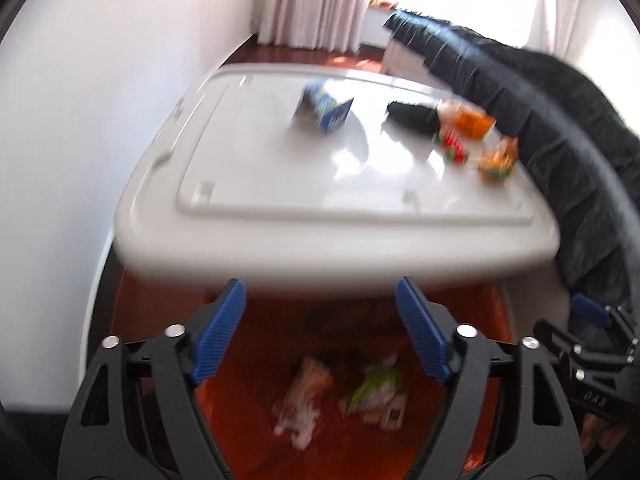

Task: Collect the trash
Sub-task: 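Drop the green chip bag and white bottle into the bin, opening both grippers, then grasp the blue-white snack box with the left gripper while the right gripper grasps the black sock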

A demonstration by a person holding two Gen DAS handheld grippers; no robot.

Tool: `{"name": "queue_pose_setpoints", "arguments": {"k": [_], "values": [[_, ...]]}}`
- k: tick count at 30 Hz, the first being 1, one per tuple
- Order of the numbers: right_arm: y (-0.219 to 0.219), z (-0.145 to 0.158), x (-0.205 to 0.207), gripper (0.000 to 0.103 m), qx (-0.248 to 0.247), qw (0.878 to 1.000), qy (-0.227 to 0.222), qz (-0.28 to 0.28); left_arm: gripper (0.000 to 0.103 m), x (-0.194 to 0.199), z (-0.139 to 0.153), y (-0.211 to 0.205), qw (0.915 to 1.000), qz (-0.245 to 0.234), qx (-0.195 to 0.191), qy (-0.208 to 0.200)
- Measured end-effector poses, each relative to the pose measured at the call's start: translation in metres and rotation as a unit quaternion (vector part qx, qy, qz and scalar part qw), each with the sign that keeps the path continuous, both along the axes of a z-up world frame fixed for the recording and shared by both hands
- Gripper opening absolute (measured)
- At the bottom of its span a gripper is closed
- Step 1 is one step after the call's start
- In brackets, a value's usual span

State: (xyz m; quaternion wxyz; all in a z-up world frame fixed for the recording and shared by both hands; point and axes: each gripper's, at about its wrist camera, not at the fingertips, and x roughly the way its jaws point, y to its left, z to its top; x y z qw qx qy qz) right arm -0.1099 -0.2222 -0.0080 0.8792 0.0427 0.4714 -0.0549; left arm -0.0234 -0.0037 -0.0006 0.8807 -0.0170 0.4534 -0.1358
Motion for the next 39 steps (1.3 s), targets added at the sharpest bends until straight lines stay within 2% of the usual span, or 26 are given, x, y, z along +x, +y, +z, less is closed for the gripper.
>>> {"name": "queue_pose_setpoints", "arguments": {"k": [3,8,14,20,23,26,29,30,31,33,39], "values": [[-0.012,0.015,0.014,0.084,-0.003,1.0,-0.023,-0.006,0.083,0.033,0.013,-0.007,0.9993,-0.028,-0.011,-0.024],[-0.026,0.028,0.038,0.084,0.005,0.999,-0.044,-0.016,0.083,0.102,0.016,-0.026,0.9955,-0.076,0.01,-0.057],[-0.027,0.025,0.066,0.085,0.01,0.999,-0.047,-0.014,0.083,0.166,-0.008,-0.044,0.9927,-0.096,0.038,-0.063],[-0.023,0.008,0.084,0.085,-0.005,0.999,-0.033,-0.002,0.083,0.218,-0.038,-0.055,0.9935,-0.094,0.051,-0.039],[-0.024,0.002,0.087,0.085,-0.011,0.999,-0.03,0.002,0.083,0.239,-0.052,-0.063,0.9919,-0.098,0.075,-0.031],[-0.024,-0.004,0.09,0.085,-0.009,1.0,-0.024,0.005,0.083,0.254,-0.064,-0.067,0.992,-0.098,0.077,-0.017],[-0.025,-0.009,0.092,0.085,-0.009,1.0,-0.018,0.008,0.082,0.262,-0.072,-0.065,0.9942,-0.088,0.06,-0.01],[-0.025,-0.01,0.092,0.085,-0.01,1.0,-0.017,0.009,0.078,0.263,-0.073,-0.062,0.9953,-0.079,0.054,-0.011],[-0.025,-0.011,0.092,0.085,-0.01,1.0,-0.017,0.009,0.059,0.263,-0.074,-0.059,0.996,-0.076,0.046,-0.006],[-0.025,-0.011,0.093,0.086,-0.009,1.0,-0.017,0.009,0.057,0.258,-0.072,-0.054,0.9976,-0.059,0.036,-0.009],[-0.021,-0.008,0.108,0.086,-0.004,1.0,-0.016,0.023,0.055,0.23,-0.055,-0.048,0.9977,-0.051,0.032,-0.031]]}}
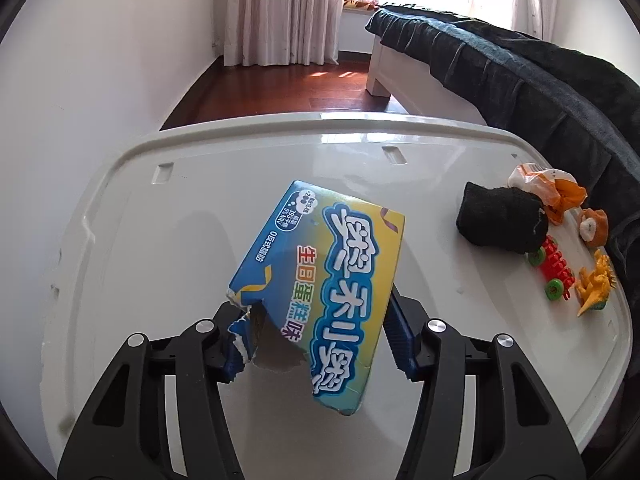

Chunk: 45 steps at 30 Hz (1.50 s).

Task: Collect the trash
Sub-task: 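Grasp the blue-white snack box with the left gripper while the right gripper grasps the black sock, then lower the snack box and black sock into the bin and open both grippers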

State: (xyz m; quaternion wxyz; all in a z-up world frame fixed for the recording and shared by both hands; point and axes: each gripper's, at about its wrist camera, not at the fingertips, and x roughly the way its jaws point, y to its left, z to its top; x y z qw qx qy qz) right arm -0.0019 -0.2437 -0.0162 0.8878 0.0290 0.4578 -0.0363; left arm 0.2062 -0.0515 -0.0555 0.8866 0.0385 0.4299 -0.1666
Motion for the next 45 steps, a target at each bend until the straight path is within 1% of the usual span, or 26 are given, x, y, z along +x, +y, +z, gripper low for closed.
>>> {"name": "queue_pose_setpoints", "arguments": {"k": [2,3,6,9,11,14,17,19,24,27,28,29,33,36,40,42,45], "values": [[0.002,0.006,0.017,0.086,-0.01,1.0,-0.011,0.011,0.055,-0.013,0.009,0.0,0.9999,-0.003,0.001,-0.011],[0.003,0.01,0.03,0.086,-0.024,0.999,-0.018,0.018,0.055,-0.019,0.013,-0.001,0.9999,-0.003,0.001,-0.016],[0.005,0.017,0.063,0.086,-0.035,0.998,-0.039,0.038,0.055,-0.034,0.027,0.001,0.9996,0.0,-0.003,-0.027],[0.009,0.017,0.11,0.086,-0.063,0.995,-0.05,0.058,0.055,-0.044,0.035,0.004,0.9994,0.006,-0.013,-0.031],[0.012,0.015,0.133,0.086,-0.081,0.993,-0.052,0.065,0.055,-0.05,0.039,0.006,0.9992,0.006,-0.018,-0.035],[0.016,0.004,0.169,0.086,-0.102,0.991,-0.037,0.074,0.055,-0.055,0.042,0.007,0.9991,0.003,-0.025,-0.035],[0.018,-0.01,0.198,0.086,-0.094,0.992,-0.016,0.078,0.055,-0.055,0.042,0.007,0.9989,0.002,-0.032,-0.035],[0.018,-0.019,0.211,0.086,-0.089,0.993,-0.005,0.081,0.055,-0.055,0.043,0.006,0.9988,0.002,-0.035,-0.035],[0.018,-0.044,0.241,0.086,-0.109,0.99,0.032,0.087,0.055,-0.056,0.042,0.003,0.9988,-0.002,-0.037,-0.033],[0.016,-0.054,0.251,0.085,-0.11,0.988,0.054,0.092,0.055,-0.056,0.04,0.006,0.9987,-0.004,-0.039,-0.032],[0.016,-0.057,0.254,0.082,-0.11,0.988,0.06,0.093,0.055,-0.056,0.04,0.005,0.9988,-0.006,-0.038,-0.031],[0.016,-0.06,0.255,0.074,-0.112,0.987,0.067,0.093,0.055,-0.056,0.04,0.005,0.9988,-0.007,-0.038,-0.031],[0.015,-0.053,0.253,0.058,-0.106,0.988,0.059,0.09,0.055,-0.058,0.04,0.004,0.9987,-0.005,-0.041,-0.03],[0.017,-0.049,0.246,0.056,-0.106,0.989,0.051,0.091,0.055,-0.057,0.04,0.006,0.9986,-0.001,-0.043,-0.029],[0.019,-0.036,0.232,0.055,-0.095,0.991,0.032,0.09,0.055,-0.06,0.044,0.009,0.9984,0.001,-0.045,-0.034],[0.02,-0.026,0.221,0.055,-0.086,0.992,0.023,0.087,0.055,-0.064,0.048,0.011,0.9982,0.001,-0.047,-0.037],[0.027,0.0,0.192,0.055,-0.072,0.993,0.003,0.09,0.055,-0.075,0.054,0.016,0.9978,0.006,-0.052,-0.04]]}}
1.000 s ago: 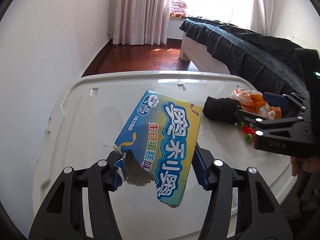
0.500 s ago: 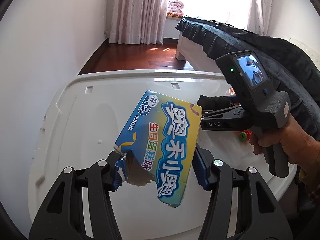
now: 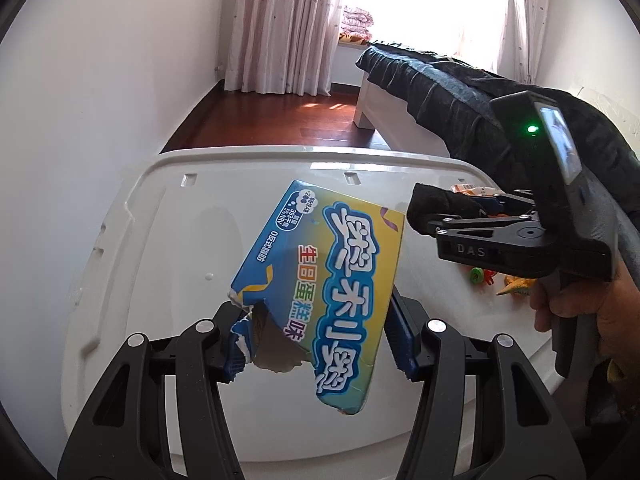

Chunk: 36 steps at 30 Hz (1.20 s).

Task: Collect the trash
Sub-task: 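Lower the snack box and black sock into the bin and open both grippers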

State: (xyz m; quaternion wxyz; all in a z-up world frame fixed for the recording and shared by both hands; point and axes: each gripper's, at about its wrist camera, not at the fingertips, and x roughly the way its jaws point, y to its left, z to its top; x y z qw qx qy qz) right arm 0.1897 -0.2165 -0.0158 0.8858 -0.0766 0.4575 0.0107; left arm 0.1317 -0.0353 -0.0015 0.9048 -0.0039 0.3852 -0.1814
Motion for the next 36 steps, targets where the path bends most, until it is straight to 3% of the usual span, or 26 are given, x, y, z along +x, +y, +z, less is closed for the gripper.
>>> {"name": "queue_pose_setpoints", "arguments": {"k": [6,9,13,19,24,26,30,36], "values": [[0.01,0.045,-0.092,0.056,0.041,0.999,-0.027,-0.006,0.055,-0.049,0.015,0.018,0.9998,0.018,-0.007,-0.003],[0.012,0.049,-0.139,0.056,0.059,0.998,-0.022,-0.017,0.055,-0.082,0.02,0.024,0.9996,0.028,0.002,-0.009],[0.014,0.029,-0.209,0.057,0.082,0.996,0.009,-0.043,0.055,-0.132,0.011,0.029,0.9991,0.037,0.02,0.007],[0.025,-0.023,-0.278,0.057,0.086,0.992,0.078,-0.056,0.055,-0.183,-0.024,0.031,0.997,0.034,0.037,0.06],[0.031,-0.062,-0.303,0.059,0.089,0.985,0.132,-0.062,0.057,-0.203,-0.057,0.027,0.992,0.027,0.047,0.114],[0.032,-0.068,-0.307,0.067,0.085,0.984,0.143,-0.067,0.061,-0.206,-0.065,0.026,0.9896,0.027,0.053,0.131],[0.03,-0.062,-0.315,0.095,0.078,0.986,0.119,-0.091,0.08,-0.205,-0.066,0.03,0.9865,0.057,0.065,0.139],[0.022,-0.052,-0.316,0.095,0.07,0.988,0.088,-0.103,0.087,-0.204,-0.065,0.035,0.9873,0.069,0.065,0.127]]}}
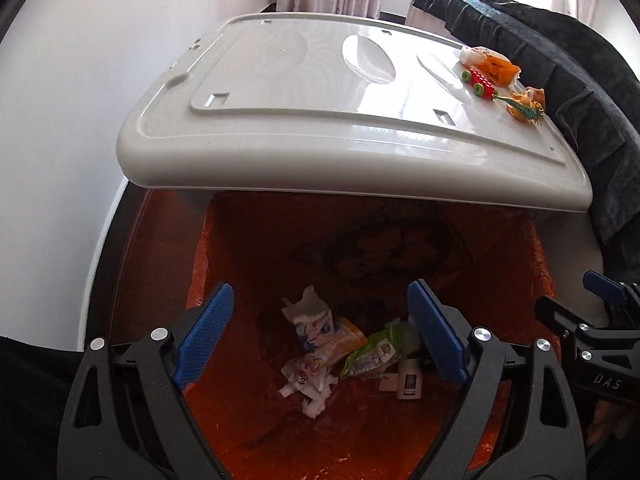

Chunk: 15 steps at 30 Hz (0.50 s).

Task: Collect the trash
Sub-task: 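Lower the snack box and black sock into the bin and open both grippers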

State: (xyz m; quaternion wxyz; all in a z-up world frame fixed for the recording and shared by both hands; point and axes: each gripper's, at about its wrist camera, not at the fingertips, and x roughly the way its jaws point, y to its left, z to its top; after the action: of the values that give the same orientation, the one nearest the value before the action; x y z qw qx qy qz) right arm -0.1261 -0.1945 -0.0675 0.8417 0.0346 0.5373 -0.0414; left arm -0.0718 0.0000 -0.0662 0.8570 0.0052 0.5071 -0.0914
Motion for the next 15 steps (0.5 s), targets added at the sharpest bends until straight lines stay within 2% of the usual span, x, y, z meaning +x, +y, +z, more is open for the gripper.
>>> {"name": "queue_pose_setpoints", "arguments": {"k": [8,12,15], "values": [[-0.007,0.0,0.011,0.095,0.015,1.0,-0.005,-0.002,0.087,0.002,0.0,-0.004,0.9998,-0.013,-0.013,-0.004],[-0.014,0.014,0.023,0.095,0.011,1.0,-0.027,-0.004,0.087,0.003,0.008,-0.01,0.9991,-0.023,-0.026,-0.025],[-0.03,0.04,0.048,0.095,-0.01,0.997,-0.068,-0.018,0.087,0.006,0.021,-0.016,0.9977,-0.028,-0.031,-0.053]]}}
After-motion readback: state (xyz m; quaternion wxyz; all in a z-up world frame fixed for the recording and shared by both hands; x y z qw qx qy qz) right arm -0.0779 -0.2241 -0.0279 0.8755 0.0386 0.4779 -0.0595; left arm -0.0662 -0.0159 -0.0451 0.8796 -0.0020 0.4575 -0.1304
